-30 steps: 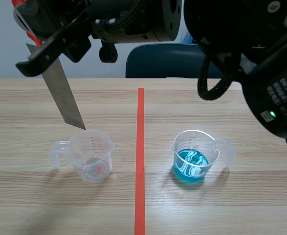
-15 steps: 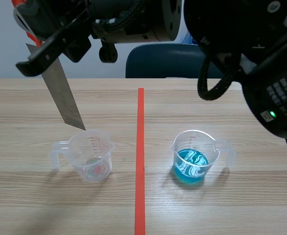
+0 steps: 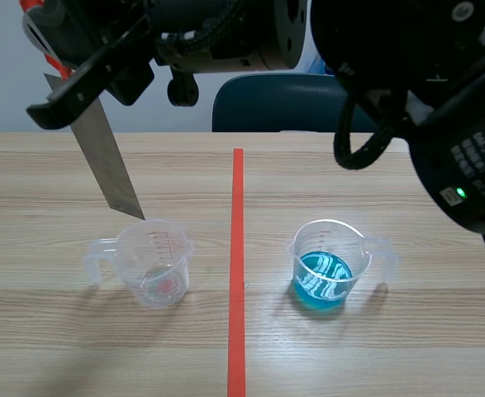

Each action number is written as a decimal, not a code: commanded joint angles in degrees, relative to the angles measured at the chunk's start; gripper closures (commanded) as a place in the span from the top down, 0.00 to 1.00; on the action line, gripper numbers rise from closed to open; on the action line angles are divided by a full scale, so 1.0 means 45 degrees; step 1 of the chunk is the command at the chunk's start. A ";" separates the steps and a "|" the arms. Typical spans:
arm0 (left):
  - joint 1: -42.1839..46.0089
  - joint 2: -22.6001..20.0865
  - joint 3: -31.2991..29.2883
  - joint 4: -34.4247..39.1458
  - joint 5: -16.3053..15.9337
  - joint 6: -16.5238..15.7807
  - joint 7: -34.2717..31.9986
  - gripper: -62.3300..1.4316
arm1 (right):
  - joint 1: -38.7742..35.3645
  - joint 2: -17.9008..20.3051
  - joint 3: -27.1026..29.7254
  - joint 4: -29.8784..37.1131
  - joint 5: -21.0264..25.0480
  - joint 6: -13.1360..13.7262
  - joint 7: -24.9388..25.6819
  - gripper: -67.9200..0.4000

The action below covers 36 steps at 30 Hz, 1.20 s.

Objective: Do the redox reaction experiment

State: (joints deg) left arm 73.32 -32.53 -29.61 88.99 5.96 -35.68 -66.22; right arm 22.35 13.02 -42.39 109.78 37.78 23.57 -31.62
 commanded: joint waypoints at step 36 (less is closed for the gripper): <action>-0.0005 0.0063 -0.0024 0.0141 -0.0126 -0.0015 -0.0189 1.00 | -0.0787 0.2540 0.0967 0.2093 0.0379 0.0005 0.1030 0.01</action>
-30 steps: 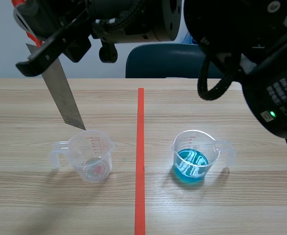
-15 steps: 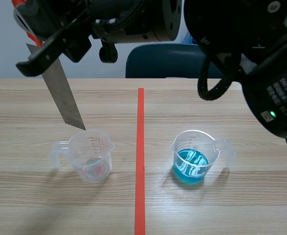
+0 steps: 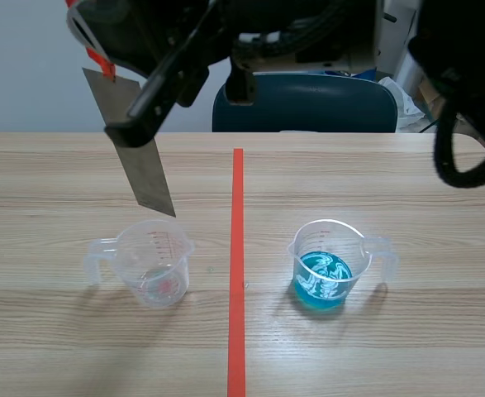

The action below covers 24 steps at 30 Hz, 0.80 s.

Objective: Do the redox reaction experiment

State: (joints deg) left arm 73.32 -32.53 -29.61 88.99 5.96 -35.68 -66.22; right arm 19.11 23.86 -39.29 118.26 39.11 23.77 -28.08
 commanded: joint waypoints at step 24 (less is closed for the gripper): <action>-0.0005 0.0063 -0.0024 0.0141 -0.0126 -0.0015 -0.0189 1.00 | -0.4041 0.5231 0.6033 0.1739 0.3230 0.1326 0.1273 0.01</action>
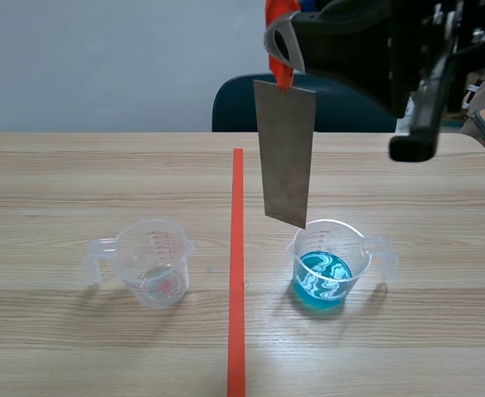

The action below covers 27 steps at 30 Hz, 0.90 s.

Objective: Do the redox reaction experiment

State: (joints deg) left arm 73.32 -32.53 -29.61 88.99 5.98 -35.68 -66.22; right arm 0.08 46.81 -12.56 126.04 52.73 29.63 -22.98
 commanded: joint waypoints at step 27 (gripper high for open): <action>-0.0010 0.0063 -0.0024 0.0141 -0.0131 -0.0015 -0.0189 1.00 | 0.0189 0.0568 0.1826 -0.2453 0.1044 0.2910 0.0384 0.01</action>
